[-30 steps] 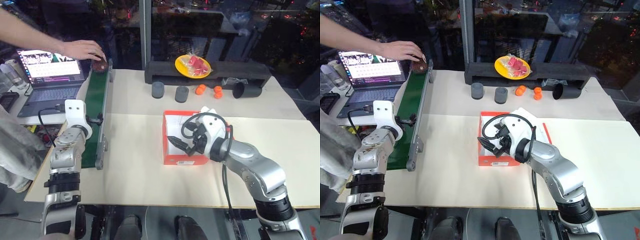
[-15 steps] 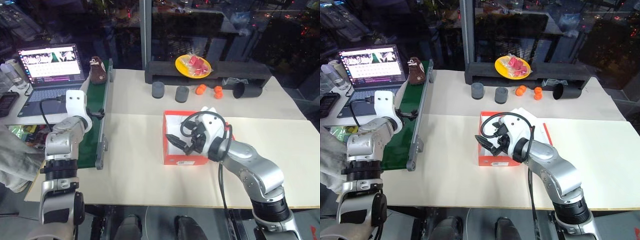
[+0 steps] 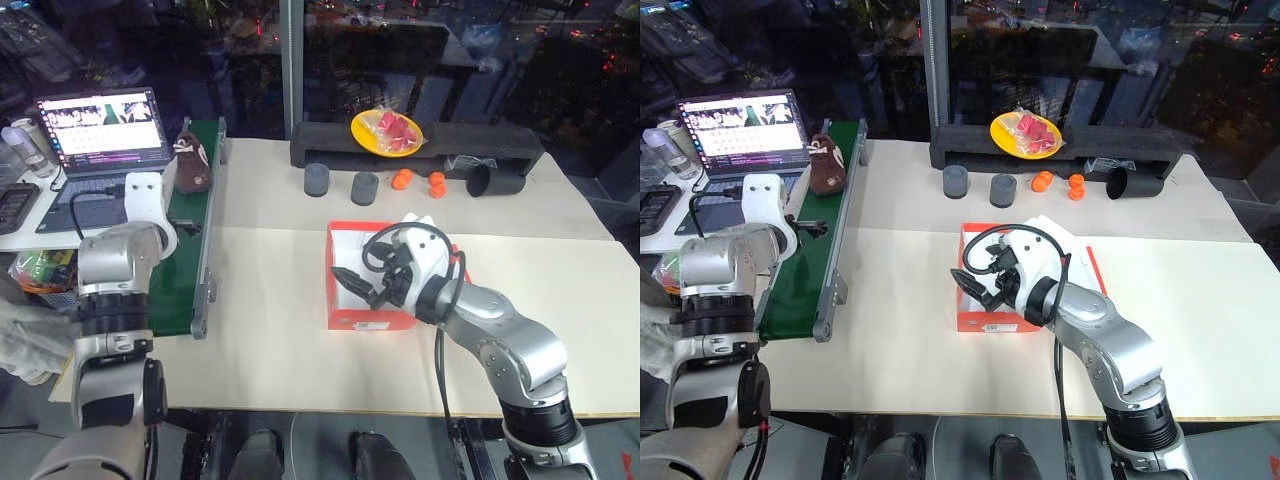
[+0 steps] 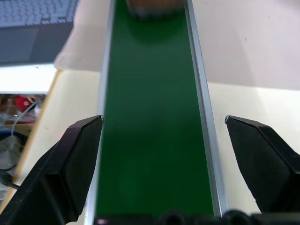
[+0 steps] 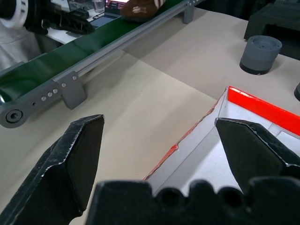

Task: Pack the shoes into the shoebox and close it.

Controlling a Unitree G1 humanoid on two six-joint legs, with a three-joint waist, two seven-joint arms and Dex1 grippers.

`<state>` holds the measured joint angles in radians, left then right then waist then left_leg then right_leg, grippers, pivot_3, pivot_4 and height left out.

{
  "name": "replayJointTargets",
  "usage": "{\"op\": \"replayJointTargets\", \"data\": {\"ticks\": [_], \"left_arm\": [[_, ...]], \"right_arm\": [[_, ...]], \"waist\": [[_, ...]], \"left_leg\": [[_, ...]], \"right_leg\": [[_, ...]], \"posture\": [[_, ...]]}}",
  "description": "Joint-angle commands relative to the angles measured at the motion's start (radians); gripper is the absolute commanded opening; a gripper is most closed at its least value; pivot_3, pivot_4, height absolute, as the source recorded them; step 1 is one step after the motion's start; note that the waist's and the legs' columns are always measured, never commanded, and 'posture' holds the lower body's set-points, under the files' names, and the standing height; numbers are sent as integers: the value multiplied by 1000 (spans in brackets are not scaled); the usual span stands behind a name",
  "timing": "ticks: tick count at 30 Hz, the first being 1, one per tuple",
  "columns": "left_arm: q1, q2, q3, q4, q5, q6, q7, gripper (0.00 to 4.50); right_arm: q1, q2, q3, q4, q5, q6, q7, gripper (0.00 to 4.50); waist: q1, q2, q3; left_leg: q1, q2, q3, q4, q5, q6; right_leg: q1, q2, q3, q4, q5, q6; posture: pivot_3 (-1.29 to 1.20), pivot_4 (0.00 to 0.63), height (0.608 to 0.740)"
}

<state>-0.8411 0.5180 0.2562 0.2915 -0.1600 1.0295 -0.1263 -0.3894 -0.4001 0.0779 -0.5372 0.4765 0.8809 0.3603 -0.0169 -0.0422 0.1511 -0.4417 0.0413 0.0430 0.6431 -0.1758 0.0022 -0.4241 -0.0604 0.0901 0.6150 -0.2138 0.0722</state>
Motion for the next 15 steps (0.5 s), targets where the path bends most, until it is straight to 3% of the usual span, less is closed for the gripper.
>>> {"op": "replayJointTargets", "data": {"ticks": [1, 15], "left_arm": [[-29, 30, -10, -33, 16, -7, 2, 4500], [-50, 49, -22, -15, 20, -30, -3, 4500]], "right_arm": [[-4, 6, -20, -33, 3, -3, -9, 4481], [-1, 31, -17, -20, -6, -11, -31, 4481]], "waist": [[-1, 0, 0], [0, 0, 0]], "left_leg": [[0, 0, 0, 0, 0, 0], [0, 0, 0, 0, 0, 0]], "right_leg": [[0, 0, 0, 0, 0, 0], [0, 0, 0, 0, 0, 0]], "posture": [[0, 150, 740], [0, 150, 740]]}}
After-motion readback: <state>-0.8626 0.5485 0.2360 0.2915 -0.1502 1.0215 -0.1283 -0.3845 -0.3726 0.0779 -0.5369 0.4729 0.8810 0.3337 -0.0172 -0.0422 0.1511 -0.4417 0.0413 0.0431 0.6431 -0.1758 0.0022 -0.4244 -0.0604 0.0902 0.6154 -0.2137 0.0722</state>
